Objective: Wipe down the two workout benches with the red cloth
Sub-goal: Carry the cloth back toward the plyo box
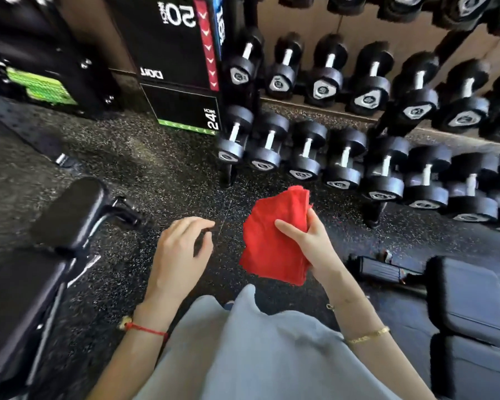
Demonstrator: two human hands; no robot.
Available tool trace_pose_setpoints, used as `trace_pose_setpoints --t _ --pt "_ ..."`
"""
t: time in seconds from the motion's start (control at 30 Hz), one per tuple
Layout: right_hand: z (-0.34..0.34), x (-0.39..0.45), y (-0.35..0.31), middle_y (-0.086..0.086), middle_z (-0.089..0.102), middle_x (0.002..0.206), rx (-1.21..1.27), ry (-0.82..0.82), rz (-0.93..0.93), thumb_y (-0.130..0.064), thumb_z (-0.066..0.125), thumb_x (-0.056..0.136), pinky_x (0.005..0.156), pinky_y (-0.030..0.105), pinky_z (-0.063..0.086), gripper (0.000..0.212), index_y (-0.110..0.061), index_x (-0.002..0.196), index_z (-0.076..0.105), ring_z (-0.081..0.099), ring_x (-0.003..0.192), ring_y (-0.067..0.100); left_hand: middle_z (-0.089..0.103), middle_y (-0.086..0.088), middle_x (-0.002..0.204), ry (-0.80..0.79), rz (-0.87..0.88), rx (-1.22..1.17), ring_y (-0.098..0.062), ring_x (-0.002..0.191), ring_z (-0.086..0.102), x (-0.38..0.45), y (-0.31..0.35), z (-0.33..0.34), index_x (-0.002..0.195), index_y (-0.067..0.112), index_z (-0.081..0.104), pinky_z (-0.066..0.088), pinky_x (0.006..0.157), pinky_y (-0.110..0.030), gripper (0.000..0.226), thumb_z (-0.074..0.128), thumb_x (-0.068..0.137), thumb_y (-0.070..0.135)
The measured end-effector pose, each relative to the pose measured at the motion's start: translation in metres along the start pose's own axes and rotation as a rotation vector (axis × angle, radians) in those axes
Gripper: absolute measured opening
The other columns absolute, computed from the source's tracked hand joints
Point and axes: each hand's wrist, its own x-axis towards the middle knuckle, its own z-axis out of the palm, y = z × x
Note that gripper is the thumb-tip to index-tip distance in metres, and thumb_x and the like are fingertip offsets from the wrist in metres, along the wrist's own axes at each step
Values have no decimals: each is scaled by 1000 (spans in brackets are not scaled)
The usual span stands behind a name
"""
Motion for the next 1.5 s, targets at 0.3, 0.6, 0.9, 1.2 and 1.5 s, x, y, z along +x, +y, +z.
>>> trace_pose_setpoints --t 0.3,0.6,0.9,1.2,1.5 --pt "100 102 -29 7 71 112 -80 -138 14 -17 78 80 90 44 56 44 -19 120 58 67 104 26 66 5 114 97 -118 59 -16 109 60 66 -87 -33 112 17 68 47 101 -36 20 60 94 15" --pt "163 230 -59 10 70 113 -92 -235 67 -14 77 80 93 48 54 47 -15 123 57 67 106 29 66 7 113 162 -234 63 -14 108 59 164 -141 -27 111 18 68 48 98 -38 20 60 93 15" --pt "237 400 -148 11 71 112 -156 -432 57 -16 77 80 85 43 57 49 -16 124 57 69 100 27 66 7 112 322 -367 109 -15 105 59 318 -191 -29 110 19 67 46 95 -32 19 61 93 13" --pt "318 512 -176 6 72 109 -187 -520 114 -16 77 79 86 44 57 49 -17 123 58 70 99 25 67 5 111 353 -517 127 -18 102 60 405 -255 -40 109 17 68 46 92 -34 19 62 92 12" --pt "434 624 -181 7 72 111 -168 -489 139 -16 79 78 90 44 56 48 -19 121 60 69 102 25 67 1 111 316 -470 93 -22 104 62 519 -385 -73 108 13 68 50 91 -44 18 61 93 9"
